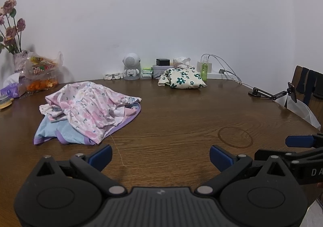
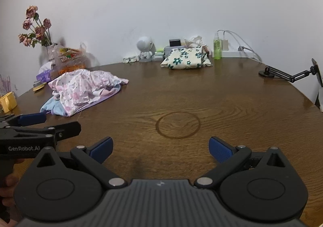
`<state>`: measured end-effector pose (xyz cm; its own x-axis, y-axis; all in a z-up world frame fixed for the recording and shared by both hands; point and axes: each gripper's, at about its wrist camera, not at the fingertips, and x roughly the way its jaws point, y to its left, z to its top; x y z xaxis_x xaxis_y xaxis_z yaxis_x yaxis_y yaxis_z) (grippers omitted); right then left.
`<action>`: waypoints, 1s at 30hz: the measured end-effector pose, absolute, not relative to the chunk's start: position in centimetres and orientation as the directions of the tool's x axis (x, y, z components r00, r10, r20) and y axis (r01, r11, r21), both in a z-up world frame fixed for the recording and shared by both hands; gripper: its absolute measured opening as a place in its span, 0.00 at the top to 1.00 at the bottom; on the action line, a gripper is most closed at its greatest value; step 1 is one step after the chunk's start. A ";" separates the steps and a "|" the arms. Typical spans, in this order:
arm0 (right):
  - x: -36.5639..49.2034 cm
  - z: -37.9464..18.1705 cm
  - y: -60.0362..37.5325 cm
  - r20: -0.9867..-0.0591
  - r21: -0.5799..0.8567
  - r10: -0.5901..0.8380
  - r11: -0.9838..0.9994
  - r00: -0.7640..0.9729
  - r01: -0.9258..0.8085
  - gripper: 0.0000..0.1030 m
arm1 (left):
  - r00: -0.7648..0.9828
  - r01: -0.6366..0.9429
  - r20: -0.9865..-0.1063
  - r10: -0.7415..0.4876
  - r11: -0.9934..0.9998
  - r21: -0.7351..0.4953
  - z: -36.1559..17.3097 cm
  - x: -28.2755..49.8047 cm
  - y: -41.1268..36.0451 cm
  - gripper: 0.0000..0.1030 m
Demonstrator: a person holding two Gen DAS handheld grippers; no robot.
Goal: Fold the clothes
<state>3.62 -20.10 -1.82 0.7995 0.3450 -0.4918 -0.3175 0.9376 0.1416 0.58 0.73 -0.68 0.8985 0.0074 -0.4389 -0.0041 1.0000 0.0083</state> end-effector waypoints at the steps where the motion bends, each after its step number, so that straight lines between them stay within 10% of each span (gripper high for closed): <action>1: 3.6 -1.8 -19.9 -0.494 0.136 0.344 0.938 0.798 -0.320 0.00 | 0.897 -0.006 -0.442 0.008 1.000 0.005 -0.7 0.7 0.9 0.00; 30: 18.6 3.0 4.0 -0.624 -0.169 0.466 0.703 0.627 -0.690 0.08 | 0.851 -0.271 -0.450 0.270 0.961 0.063 2.1 9.0 22.5 0.01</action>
<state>18.62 4.00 2.98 0.6274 0.4657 -0.6240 -0.6904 0.7033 -0.1693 9.04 22.53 2.09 0.8513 0.2696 -0.4501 -0.2709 0.9605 0.0630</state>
